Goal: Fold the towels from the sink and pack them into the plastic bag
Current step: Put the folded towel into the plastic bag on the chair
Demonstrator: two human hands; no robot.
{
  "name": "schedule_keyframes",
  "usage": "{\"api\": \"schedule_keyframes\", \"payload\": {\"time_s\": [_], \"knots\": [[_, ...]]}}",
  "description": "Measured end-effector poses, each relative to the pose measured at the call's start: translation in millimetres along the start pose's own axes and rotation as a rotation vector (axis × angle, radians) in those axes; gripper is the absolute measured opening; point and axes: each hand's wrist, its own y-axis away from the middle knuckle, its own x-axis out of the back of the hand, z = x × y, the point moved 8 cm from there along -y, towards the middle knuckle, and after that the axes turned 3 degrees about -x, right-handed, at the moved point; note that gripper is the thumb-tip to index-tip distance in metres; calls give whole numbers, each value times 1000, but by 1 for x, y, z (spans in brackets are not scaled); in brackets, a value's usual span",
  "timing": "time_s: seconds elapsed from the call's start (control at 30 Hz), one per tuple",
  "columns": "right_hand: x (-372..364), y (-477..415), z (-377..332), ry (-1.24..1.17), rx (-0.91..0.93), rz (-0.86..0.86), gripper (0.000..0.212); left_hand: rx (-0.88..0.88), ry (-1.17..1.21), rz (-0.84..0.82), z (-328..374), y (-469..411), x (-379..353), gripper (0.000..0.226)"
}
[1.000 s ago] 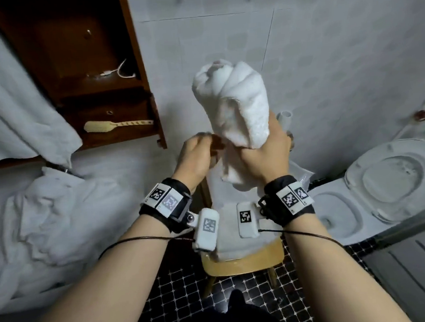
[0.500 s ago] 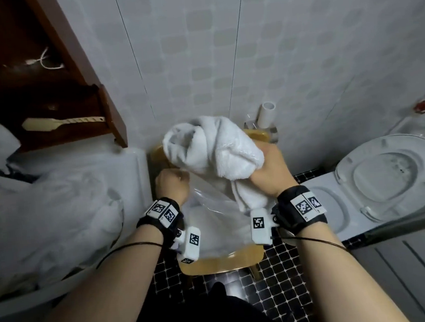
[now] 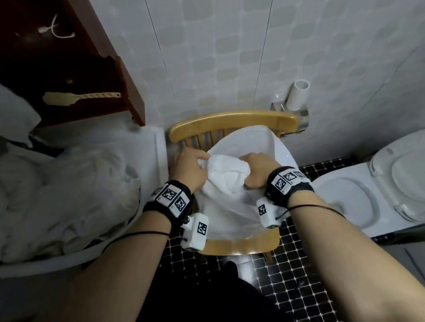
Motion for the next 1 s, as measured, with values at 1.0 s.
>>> {"api": "schedule_keyframes", "payload": {"time_s": [1.0], "knots": [[-243,-113,71,264,-108,-553,61,-71,-401,-96,-26,-40,-12,60]]}}
